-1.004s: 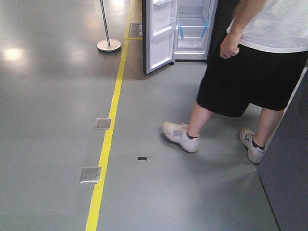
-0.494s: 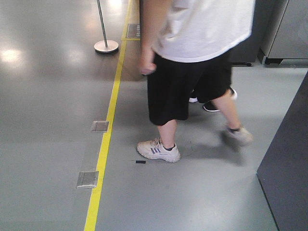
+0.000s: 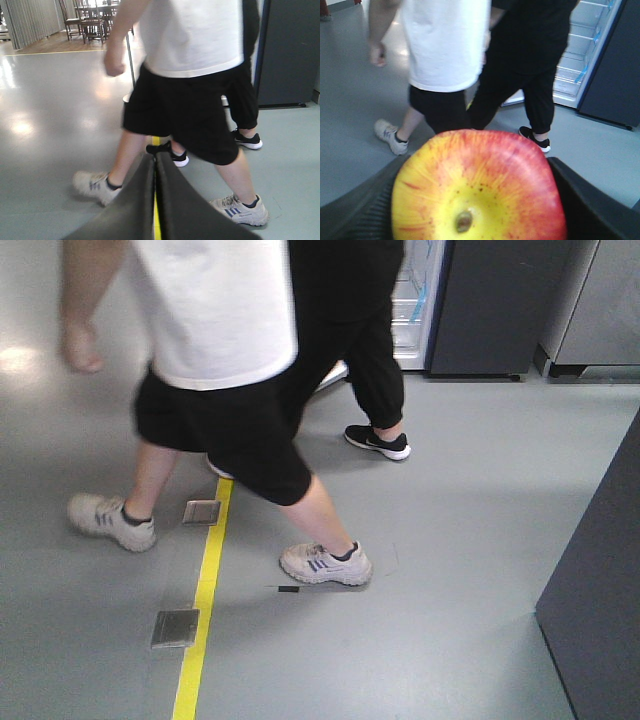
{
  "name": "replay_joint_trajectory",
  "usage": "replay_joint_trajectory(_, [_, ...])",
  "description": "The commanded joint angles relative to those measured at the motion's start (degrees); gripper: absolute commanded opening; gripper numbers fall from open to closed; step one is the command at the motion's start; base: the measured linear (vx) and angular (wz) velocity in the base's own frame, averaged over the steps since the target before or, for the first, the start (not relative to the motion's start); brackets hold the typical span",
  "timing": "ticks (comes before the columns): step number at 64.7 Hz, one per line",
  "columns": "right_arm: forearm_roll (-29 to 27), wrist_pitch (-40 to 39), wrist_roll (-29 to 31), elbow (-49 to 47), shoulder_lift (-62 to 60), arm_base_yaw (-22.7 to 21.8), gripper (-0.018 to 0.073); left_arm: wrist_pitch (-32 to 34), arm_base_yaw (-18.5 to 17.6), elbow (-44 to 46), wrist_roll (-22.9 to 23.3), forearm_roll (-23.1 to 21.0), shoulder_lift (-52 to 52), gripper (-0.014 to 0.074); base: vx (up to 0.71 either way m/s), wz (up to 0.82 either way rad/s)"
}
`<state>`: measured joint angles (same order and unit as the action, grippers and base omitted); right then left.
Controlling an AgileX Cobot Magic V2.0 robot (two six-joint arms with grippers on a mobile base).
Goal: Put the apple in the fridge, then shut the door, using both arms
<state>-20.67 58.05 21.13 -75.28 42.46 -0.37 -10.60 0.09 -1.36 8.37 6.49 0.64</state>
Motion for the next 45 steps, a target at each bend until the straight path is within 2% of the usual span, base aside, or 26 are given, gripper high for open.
replay_joint_trajectory(1, [-0.88,-4.53,0.17,-1.30,0.08,-0.17,0.0098,3.94,-0.05,0.99,0.23,-0.26,0.87,-0.0006,0.11,-0.01])
replay_joint_trajectory(45, [-0.88,-4.53,0.17,-1.30,0.08,-0.17,0.0098,3.94,-0.05,0.99,0.23,-0.26,0.87,-0.0006,0.14,0.00])
